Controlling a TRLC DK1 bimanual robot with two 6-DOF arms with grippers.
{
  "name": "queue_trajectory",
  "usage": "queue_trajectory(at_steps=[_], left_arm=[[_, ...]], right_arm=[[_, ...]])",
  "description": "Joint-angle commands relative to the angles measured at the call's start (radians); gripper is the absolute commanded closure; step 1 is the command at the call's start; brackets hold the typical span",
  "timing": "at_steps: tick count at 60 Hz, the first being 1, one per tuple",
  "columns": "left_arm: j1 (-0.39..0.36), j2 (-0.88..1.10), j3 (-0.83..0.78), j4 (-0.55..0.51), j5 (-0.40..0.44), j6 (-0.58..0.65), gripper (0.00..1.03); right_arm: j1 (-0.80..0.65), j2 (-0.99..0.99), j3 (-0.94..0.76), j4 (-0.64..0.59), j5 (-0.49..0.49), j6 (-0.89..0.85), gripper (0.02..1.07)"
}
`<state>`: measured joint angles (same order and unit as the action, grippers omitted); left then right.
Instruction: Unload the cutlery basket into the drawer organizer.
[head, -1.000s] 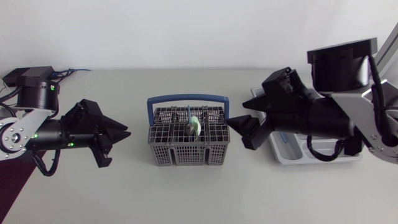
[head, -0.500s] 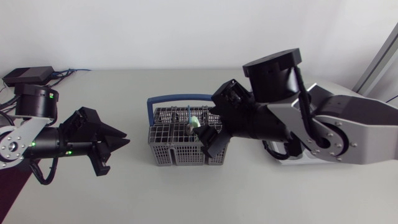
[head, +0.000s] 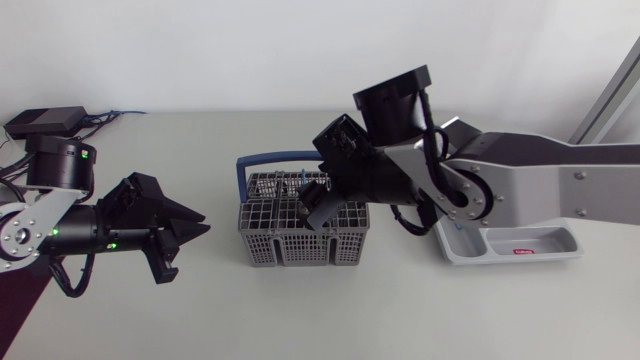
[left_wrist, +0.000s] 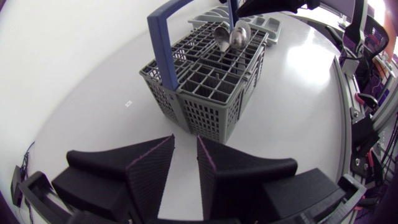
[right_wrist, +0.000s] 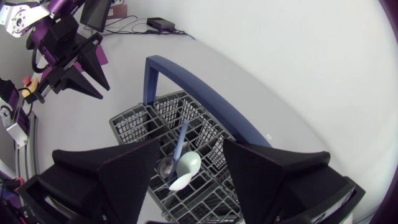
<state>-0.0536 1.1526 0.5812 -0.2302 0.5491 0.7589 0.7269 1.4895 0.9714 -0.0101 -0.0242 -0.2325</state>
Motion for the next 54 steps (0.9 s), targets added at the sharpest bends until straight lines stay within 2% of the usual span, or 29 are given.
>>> queue_trajectory(at_steps=[1, 14, 22, 29, 54], left_arm=[[-0.005, 0.010, -0.006, -0.004, 0.012, -0.013, 0.59], [-0.006, 0.010, -0.006, -0.003, 0.012, -0.016, 0.59], [-0.006, 0.010, -0.006, -0.003, 0.012, -0.018, 0.59], [-0.009, 0.010, -0.007, -0.003, 0.012, -0.021, 0.59], [-0.029, 0.009, -0.014, 0.000, 0.012, -0.027, 0.59]], right_arm=[[0.011, 0.040, 0.032, 0.016, 0.015, -0.005, 0.40], [0.009, 0.081, 0.064, 0.016, 0.024, -0.016, 0.66], [0.008, 0.084, 0.070, 0.016, 0.024, -0.019, 0.98], [0.009, 0.084, 0.062, 0.016, 0.023, -0.021, 1.01], [0.035, -0.037, 0.018, 0.038, 0.024, -0.028, 1.01]])
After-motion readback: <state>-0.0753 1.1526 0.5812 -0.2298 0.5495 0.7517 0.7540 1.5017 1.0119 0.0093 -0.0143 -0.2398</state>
